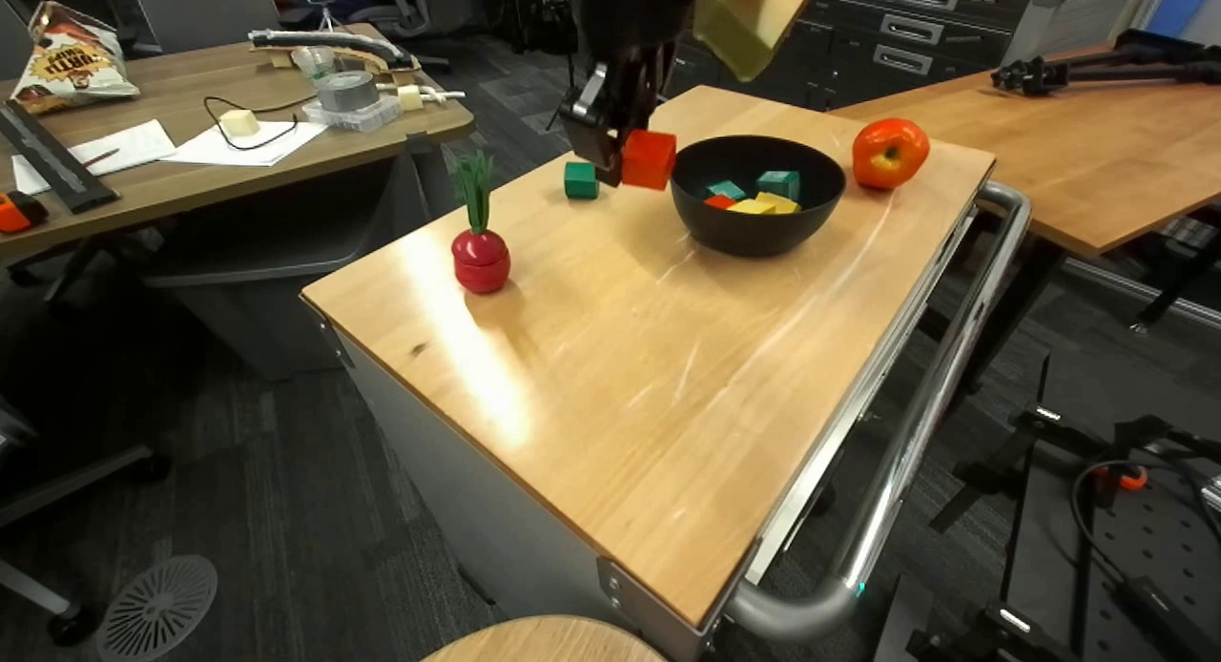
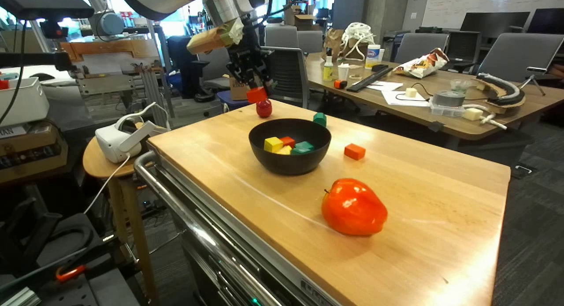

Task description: Remove the contents of the black bowl one by one and place them on the table, then move the apple forward

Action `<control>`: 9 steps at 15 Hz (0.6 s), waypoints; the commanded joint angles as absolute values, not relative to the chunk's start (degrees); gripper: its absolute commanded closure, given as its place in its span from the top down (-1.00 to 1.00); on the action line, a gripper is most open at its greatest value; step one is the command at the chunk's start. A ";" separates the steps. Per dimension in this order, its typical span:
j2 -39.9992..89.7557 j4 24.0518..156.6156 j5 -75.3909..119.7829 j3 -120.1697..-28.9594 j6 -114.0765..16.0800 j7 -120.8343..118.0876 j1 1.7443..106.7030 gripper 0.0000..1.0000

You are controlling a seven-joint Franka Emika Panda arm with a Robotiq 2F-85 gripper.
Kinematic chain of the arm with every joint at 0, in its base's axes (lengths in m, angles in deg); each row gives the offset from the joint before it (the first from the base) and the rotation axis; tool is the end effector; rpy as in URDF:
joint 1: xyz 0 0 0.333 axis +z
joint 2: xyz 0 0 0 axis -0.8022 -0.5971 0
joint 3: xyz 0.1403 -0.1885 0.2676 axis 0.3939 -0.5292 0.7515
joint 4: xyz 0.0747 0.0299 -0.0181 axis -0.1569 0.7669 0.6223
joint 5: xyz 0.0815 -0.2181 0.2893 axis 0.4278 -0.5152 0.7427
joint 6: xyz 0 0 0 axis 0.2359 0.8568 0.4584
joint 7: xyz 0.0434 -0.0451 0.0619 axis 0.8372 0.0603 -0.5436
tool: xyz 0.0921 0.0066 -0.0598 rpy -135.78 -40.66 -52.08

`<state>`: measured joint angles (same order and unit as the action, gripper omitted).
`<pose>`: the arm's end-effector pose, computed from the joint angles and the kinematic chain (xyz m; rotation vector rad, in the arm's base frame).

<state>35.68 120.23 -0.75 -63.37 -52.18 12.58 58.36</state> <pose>0.5473 0.1134 0.4292 2.8441 0.2844 0.3586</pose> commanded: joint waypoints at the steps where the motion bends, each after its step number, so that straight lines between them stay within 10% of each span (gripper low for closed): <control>1: 27.25 111.97 2.60 -63.71 -43.43 10.13 60.83 -0.66; 9: 15.55 100.44 17.65 -63.55 -36.69 4.76 62.53 -0.66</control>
<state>18.19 105.74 13.76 -63.29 -39.58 6.70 62.14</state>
